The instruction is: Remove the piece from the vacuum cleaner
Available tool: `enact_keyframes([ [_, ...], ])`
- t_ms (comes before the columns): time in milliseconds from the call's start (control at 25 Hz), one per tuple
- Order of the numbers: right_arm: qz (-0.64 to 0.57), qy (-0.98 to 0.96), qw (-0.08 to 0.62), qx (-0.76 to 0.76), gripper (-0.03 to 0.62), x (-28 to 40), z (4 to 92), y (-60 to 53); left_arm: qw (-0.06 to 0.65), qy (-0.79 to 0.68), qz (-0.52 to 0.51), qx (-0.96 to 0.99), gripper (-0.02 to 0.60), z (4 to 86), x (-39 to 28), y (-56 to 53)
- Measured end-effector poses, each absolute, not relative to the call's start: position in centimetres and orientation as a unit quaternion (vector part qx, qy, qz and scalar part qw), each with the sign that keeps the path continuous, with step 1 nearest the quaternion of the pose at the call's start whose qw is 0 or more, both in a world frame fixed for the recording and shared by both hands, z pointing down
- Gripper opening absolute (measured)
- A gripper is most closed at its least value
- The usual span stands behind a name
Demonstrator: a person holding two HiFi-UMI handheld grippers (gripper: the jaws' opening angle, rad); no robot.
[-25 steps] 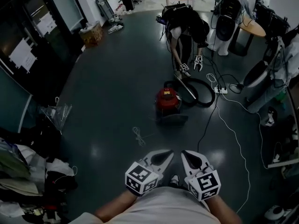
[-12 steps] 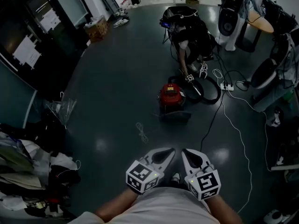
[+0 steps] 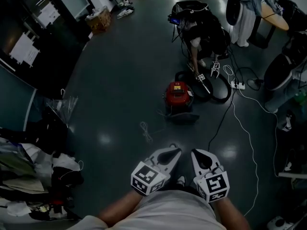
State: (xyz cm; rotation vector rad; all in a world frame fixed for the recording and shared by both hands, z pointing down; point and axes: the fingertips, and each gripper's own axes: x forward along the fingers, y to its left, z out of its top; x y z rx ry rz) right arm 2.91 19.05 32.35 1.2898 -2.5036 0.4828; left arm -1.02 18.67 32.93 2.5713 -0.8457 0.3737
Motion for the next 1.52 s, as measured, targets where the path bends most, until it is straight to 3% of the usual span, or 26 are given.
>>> enact_keyframes([
  [480,0.178,-0.85,0.17,0.467,0.012,1.6,37.5,1.7,0.155,-0.257,0.16,0.94,0.005,38.8,-2.4,0.4],
  [800,0.174,-0.849,0.223,0.446,0.012,3.1,45.3,-6.2,0.122,-0.238,0.177,0.947,0.005,47.0,-1.4,-7.7],
  [1120,0.174,-0.849,0.3,0.398,0.014,4.7,60.2,-12.0,0.112,-0.221,0.235,0.94,0.006,62.4,-0.8,-12.0],
  [1280,0.144,-0.85,0.373,0.342,0.017,5.4,70.7,-14.4,0.115,-0.195,0.29,0.93,0.06,72.5,-0.6,-13.5],
  [1520,0.061,-0.839,0.501,0.204,0.11,6.4,86.3,-14.8,0.087,-0.142,0.373,0.913,0.106,86.3,0.7,-14.5],
])
